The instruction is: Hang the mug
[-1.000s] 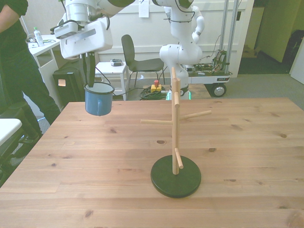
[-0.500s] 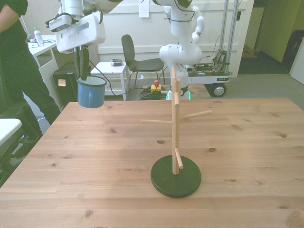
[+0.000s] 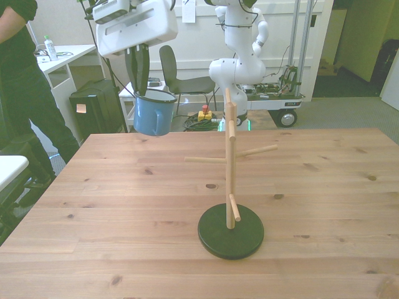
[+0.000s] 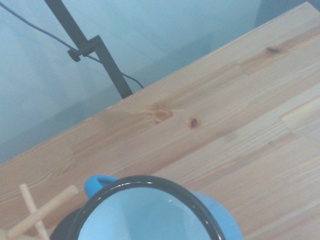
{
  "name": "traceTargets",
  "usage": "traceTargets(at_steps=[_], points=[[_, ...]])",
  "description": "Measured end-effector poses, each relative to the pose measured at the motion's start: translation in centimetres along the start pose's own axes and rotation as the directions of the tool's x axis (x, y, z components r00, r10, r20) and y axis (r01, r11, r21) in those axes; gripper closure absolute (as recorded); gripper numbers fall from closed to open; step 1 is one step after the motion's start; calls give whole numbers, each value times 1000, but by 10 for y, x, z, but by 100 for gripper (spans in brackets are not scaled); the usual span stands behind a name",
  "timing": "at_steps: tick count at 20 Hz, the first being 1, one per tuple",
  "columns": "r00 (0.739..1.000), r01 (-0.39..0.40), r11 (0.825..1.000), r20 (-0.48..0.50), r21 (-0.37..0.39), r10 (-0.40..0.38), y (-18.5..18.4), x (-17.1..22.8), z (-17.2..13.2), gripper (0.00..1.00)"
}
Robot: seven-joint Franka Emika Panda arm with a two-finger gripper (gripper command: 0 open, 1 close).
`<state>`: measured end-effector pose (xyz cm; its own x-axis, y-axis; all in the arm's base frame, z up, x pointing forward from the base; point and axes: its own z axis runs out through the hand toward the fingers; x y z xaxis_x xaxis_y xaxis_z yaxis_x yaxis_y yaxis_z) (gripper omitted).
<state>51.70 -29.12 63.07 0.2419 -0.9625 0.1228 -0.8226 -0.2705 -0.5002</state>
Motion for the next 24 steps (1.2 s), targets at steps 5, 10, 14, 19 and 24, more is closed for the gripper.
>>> traceTargets(at_steps=[5,10,14,19,24], points=[[1000,-12,1000,-5,6,12,-18,-5,2,100],[1000,-26,1000,-4,0,26,-29,-2,8,100],[999,-36,999,1,-14,36,-31,2,17,100],[997,-82,996,3,-31,82,-28,9,18,100],[994,-108,993,-7,-39,108,-28,17,28,100]])
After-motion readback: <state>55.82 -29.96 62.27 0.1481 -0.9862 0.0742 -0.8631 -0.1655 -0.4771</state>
